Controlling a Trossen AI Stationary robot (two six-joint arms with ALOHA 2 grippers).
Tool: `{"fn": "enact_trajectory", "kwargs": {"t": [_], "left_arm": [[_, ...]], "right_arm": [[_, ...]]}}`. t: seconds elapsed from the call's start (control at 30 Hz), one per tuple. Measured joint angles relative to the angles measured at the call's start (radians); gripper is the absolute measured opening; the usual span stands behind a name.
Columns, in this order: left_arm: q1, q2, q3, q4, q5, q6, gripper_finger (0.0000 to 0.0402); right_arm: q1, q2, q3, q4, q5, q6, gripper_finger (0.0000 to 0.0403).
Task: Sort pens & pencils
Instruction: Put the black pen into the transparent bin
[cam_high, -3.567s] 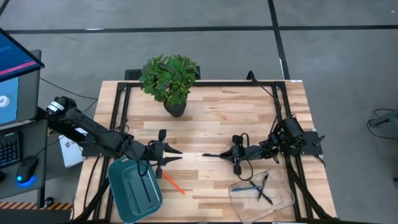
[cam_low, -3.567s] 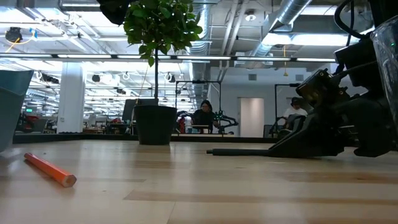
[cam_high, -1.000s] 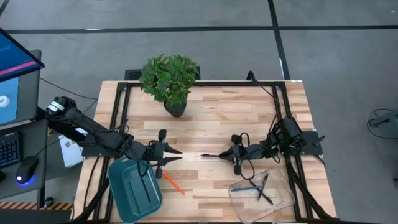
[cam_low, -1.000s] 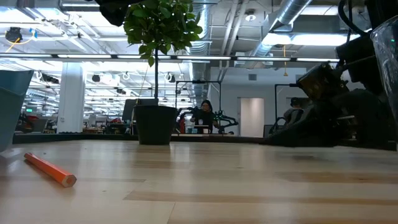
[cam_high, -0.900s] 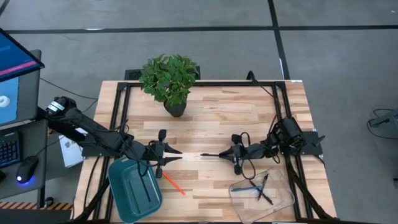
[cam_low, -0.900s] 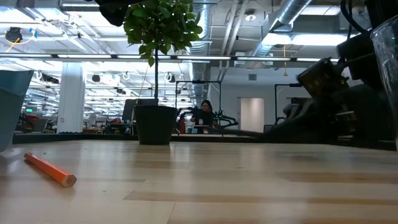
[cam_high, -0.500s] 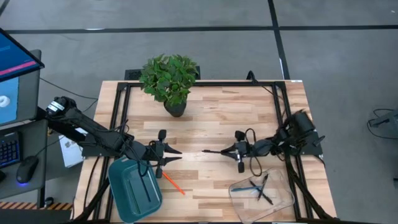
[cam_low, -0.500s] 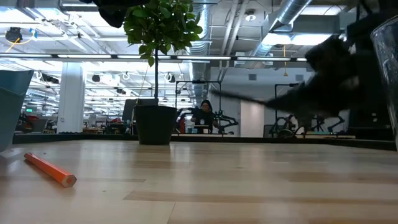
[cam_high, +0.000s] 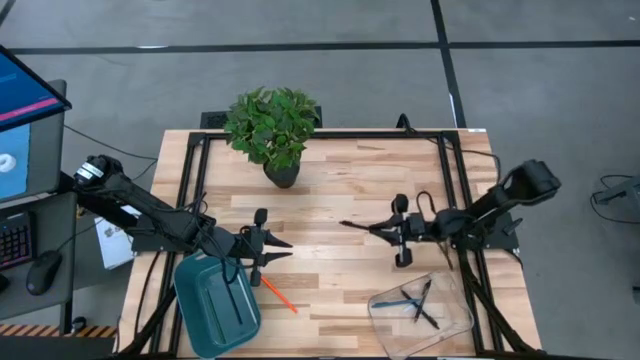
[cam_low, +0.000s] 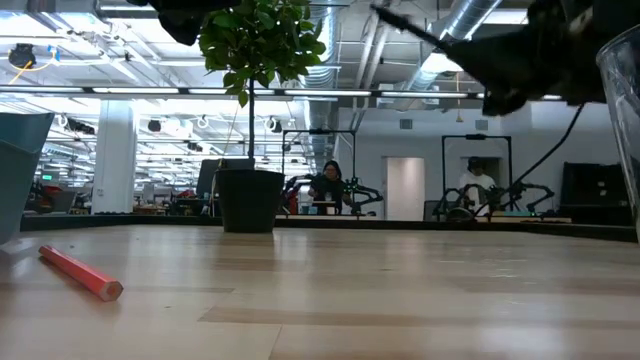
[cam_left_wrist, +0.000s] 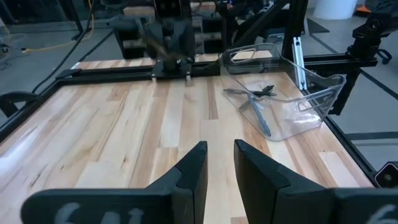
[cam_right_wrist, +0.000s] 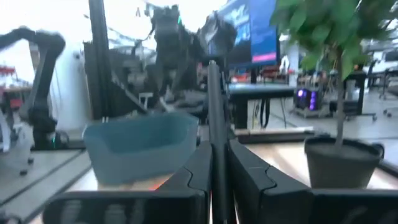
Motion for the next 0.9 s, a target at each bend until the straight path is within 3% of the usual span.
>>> {"fn": "enact_trajectory", "kwargs": {"t": [0.43,0.9], "left_arm": [[0.000,0.000,0.000,-0.046,0.000,-0.075,0.0071],[0.000,0.000,0.000,-0.046,0.000,-0.076,0.0071]], "right_arm": [[0.002,-0.224,0.001,-0.014,-0.001,0.000,0.0060],[0.093,-0.281,0.002,-0.082,-0.028,0.001,0.0060]]}}
